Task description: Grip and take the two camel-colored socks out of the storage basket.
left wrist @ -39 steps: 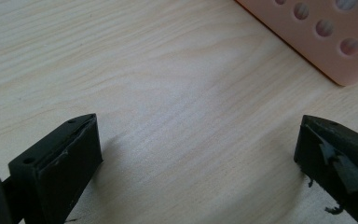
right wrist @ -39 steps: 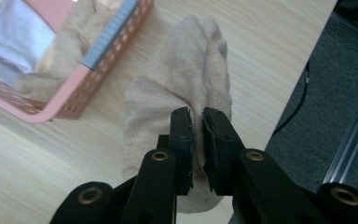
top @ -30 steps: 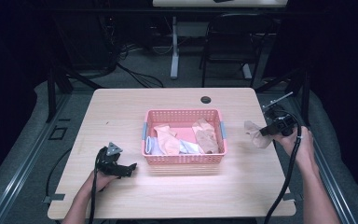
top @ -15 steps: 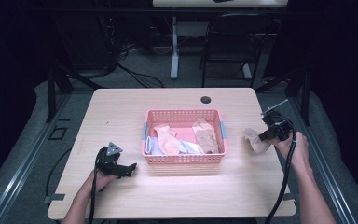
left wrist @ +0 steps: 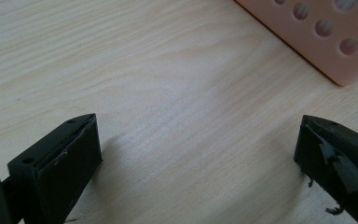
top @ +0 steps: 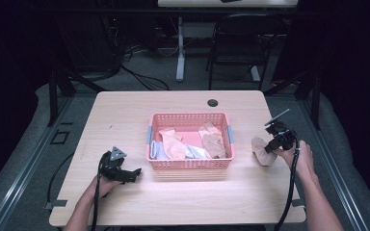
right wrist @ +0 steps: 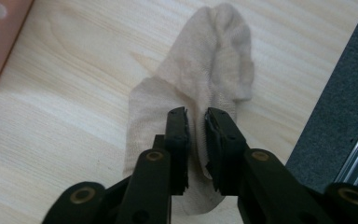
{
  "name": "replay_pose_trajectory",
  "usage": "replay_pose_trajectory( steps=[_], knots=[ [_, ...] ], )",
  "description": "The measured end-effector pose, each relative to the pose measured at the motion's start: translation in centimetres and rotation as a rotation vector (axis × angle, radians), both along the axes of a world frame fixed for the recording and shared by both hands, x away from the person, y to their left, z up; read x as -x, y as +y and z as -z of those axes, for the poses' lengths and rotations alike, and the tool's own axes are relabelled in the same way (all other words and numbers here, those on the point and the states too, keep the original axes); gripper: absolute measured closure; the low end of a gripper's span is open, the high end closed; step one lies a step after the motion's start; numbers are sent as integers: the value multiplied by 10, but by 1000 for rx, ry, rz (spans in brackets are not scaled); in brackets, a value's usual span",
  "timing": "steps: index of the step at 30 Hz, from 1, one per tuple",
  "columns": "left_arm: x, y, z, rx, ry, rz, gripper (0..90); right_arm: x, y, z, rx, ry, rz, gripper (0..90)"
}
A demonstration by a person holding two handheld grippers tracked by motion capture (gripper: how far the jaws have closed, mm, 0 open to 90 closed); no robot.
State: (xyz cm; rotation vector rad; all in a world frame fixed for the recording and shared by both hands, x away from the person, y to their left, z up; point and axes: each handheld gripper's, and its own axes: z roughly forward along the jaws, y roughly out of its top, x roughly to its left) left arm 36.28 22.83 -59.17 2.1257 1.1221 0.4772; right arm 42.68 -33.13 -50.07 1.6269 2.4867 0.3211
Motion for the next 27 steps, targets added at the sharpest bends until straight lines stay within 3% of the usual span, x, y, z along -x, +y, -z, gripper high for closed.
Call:
replay_pose_trajectory(
  steps=[2,3,4,5,8,9,10,11,12,14,22,27],
  knots=[
    [0,0,0,0,0,0,2,0,-1,2,-14,11,-2,718],
    [0,0,0,0,0,0,2,0,-2,2,-31,2,12,572],
    [0,0,0,0,0,0,2,0,-2,2,-31,2,12,572],
    [0,0,0,0,0,0,2,0,-4,-1,-55,11,-11,443],
    [0,0,0,1,0,-1,2,2,-5,-8,-77,-24,-3,195],
    [0,0,0,0,0,0,2,3,-5,-12,-84,-33,-7,124],
    [0,0,0,0,0,0,2,3,-5,-12,-84,-33,-7,124],
    [0,0,0,0,0,0,2,5,-3,-18,-117,-53,-18,0],
    [0,0,0,0,0,0,2,5,-3,-18,-117,-53,-18,0],
    [0,0,0,1,0,0,2,8,2,-29,-136,-97,-37,0],
    [0,0,0,1,0,-1,2,17,23,-54,-134,-153,-110,0],
    [0,0,0,0,0,-1,2,24,50,-73,-151,-217,-191,0]
  ],
)
